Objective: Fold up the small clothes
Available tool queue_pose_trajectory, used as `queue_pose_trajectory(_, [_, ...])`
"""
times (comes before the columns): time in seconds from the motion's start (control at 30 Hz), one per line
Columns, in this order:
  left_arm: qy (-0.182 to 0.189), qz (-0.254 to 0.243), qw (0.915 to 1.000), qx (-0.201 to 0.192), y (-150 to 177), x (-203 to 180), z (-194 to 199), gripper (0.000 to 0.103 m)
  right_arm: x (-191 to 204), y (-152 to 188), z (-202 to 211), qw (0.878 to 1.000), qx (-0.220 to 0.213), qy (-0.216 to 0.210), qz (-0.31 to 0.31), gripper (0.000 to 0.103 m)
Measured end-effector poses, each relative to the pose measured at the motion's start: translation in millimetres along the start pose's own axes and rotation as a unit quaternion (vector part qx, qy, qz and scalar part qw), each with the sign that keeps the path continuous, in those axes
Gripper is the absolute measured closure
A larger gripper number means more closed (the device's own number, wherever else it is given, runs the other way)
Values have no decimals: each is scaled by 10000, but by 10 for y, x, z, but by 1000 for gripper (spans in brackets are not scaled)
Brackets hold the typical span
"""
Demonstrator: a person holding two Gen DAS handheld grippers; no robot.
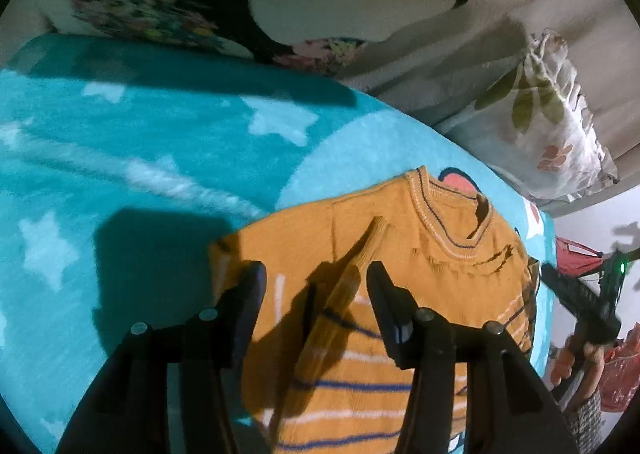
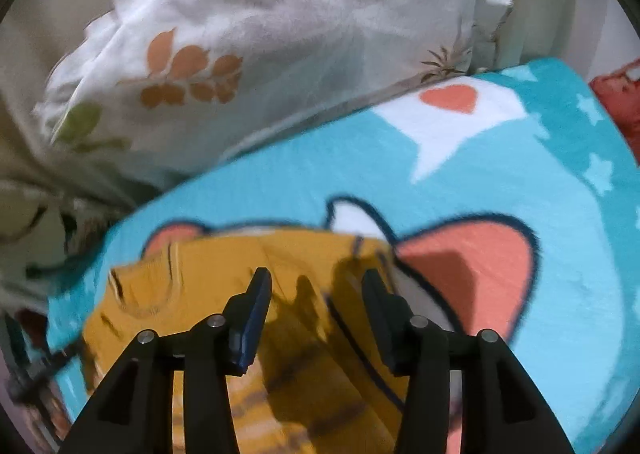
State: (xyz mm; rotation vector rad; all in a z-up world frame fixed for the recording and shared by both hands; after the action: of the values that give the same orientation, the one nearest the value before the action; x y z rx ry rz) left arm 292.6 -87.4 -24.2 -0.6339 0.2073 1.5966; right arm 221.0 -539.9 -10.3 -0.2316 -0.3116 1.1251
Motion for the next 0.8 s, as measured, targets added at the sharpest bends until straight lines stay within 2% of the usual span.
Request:
queue_pose_trajectory(0.2, [-305,60,9993,-192,452,82,273,41,-209,616,344,9983,-79,181,543,52])
queue_pose_trajectory(0.3, [-382,232,9989,-115,866,188,332,38,-358,919,431,9988,4,-54,488,51])
queue_pose_trajectory(0.4, [-376,456,9982,41,1273,302,304,38,-436,1227,456,9974,208,-492,478,51])
queue_pose_trajectory(0.47, [-343,539,9980,-25,1456,333,310,37,-465,1373,449,9963,269,-566,588,51])
queue_pose_trajectory(0.5, [-367,509,9979,-175,1518,316,338,37,-479,1427,428,9958,298,-619,599,51])
queue_pose_trajectory(0.57, [-578,450,9972,-169,1584,284,336,37,-500,1473,356,9947,398,-740,593,51])
queue_pose_trajectory(0.63, [-970,427,9943,-134,1597,271,350,38,-496,1478,270,9933,471,-756,742,66])
queue_pose_trajectory(0.67, [-1061,496,9930,-171,1601,274,384,38,-509,1455,217,9938,475,-557,837,69])
queue_pose_trajectory(0.73, [-1244,671,9896,-276,1639,320,497,39,-595,1390,153,9950,437,-510,737,69])
queue_pose_trajectory(0.8, [-1136,826,9892,-421,1713,357,631,39,-686,1376,178,9960,471,-547,524,65])
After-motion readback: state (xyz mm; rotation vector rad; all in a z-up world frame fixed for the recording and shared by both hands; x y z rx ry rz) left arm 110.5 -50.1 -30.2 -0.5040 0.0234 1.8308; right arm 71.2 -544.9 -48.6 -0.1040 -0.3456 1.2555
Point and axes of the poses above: each gripper's, at about its wrist camera, not at the fingertips, and z roughly against the way its jaws point, x to its left, y to its underside, the point moved 3 cm from there along -z, roughly the way its jaws point, and after that the axes turned 8 degrees about y, right-handed, at the moved point
